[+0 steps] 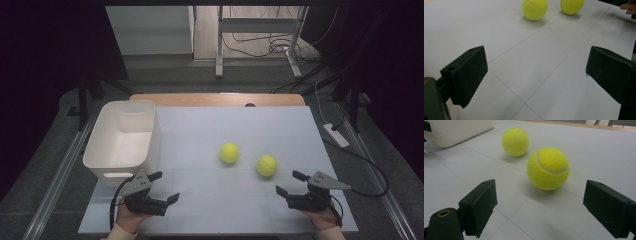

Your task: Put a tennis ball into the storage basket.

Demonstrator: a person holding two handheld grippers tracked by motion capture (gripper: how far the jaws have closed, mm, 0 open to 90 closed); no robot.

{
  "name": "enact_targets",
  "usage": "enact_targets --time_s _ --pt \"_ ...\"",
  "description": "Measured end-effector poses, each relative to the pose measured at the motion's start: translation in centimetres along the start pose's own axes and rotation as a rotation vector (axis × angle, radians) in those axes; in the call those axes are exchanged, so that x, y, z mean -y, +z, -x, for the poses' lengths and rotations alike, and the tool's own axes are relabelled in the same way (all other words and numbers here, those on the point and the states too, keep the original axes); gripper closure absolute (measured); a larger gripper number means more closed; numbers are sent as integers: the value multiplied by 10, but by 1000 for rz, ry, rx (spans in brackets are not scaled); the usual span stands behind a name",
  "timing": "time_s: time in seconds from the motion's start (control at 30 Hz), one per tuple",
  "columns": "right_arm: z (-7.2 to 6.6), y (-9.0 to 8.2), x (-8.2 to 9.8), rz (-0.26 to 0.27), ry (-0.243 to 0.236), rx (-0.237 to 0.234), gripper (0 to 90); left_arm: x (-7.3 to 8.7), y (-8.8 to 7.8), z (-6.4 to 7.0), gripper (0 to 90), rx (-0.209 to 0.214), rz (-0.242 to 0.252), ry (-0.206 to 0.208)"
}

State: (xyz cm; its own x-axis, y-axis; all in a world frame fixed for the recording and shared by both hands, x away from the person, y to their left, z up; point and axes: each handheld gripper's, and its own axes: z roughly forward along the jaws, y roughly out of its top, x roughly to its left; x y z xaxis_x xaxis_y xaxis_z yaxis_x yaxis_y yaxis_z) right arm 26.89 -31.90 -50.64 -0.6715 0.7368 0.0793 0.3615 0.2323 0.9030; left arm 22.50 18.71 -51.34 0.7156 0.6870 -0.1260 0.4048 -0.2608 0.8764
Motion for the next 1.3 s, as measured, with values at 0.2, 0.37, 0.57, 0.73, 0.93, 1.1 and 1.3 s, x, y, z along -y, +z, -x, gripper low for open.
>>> enact_targets --time_s 0.2,0.37,0.57,0.73,0.93,1.1,1.3 --pt "1 1 1 -2 -1 1 119 0 0 0 44 -2 -2 -4" --pt "2 1 1 -5 -3 -2 120 -1 1 0 44 -3 -4 -3" --pt "0 3 0 -4 -8 -8 120 -1 1 0 43 -4 -2 -9" --pt "-1 4 0 -6 -13 -12 120 -1 1 -1 43 -8 -3 -16" --pt "-1 5 0 -5 -8 -14 121 -2 1 0 43 -13 -2 -19" --pt "-1 6 -1 -4 -12 -14 121 -3 2 2 42 -14 -5 -22" --pt "-1 4 0 -4 -8 -8 122 -8 5 6 39 4 -14 -29"
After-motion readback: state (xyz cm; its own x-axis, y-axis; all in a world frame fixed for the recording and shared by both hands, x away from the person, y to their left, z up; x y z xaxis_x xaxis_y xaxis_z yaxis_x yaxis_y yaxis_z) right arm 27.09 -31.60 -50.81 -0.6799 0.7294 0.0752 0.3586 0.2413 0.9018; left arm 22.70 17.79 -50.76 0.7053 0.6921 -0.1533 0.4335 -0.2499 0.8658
